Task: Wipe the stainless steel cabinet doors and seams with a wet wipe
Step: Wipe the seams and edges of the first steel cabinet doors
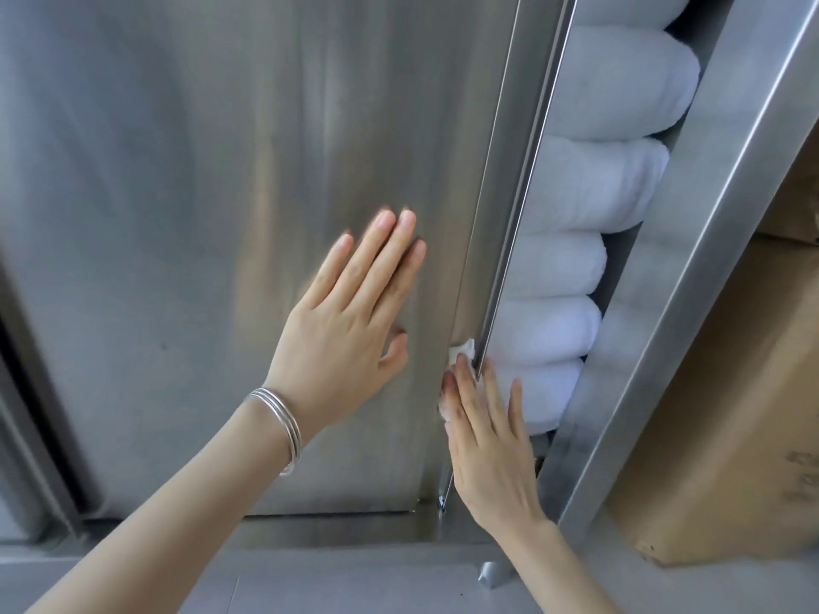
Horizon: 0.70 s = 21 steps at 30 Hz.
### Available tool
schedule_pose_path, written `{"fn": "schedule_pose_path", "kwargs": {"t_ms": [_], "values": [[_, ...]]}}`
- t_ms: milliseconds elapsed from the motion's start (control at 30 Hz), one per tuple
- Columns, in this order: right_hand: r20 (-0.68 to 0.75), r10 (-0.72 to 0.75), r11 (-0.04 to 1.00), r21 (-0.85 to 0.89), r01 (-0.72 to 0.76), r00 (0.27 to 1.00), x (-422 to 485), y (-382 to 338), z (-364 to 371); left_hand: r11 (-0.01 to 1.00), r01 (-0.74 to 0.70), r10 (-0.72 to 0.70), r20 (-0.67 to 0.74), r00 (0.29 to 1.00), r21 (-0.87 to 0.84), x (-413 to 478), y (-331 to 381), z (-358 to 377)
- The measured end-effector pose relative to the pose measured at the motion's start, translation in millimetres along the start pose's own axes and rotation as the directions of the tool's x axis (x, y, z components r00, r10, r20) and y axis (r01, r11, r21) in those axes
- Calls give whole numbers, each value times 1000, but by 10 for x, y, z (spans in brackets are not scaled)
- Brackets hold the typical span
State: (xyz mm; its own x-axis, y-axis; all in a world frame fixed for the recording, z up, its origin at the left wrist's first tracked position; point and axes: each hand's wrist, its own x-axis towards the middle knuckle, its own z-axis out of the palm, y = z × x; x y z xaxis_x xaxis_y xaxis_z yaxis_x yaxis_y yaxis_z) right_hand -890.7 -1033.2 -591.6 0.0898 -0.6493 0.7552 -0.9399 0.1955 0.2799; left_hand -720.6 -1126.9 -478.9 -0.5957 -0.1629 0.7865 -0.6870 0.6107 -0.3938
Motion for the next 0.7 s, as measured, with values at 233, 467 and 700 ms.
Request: {"fn": "schedule_pose_path", "kwargs": {"t_ms": [233,467,700], "values": [[-146,-12,999,47,19,989,-100,98,-144,996,41,-42,-9,999,-77,-303,121,146],[-202,-30,987,151,61,979,-299,-27,64,997,-2,12,121,993,-82,-1099,431,368],[-304,25,987,160,26,952,-268,-2,207,998,6,5,162,987,-64,-1158,447,429]]}}
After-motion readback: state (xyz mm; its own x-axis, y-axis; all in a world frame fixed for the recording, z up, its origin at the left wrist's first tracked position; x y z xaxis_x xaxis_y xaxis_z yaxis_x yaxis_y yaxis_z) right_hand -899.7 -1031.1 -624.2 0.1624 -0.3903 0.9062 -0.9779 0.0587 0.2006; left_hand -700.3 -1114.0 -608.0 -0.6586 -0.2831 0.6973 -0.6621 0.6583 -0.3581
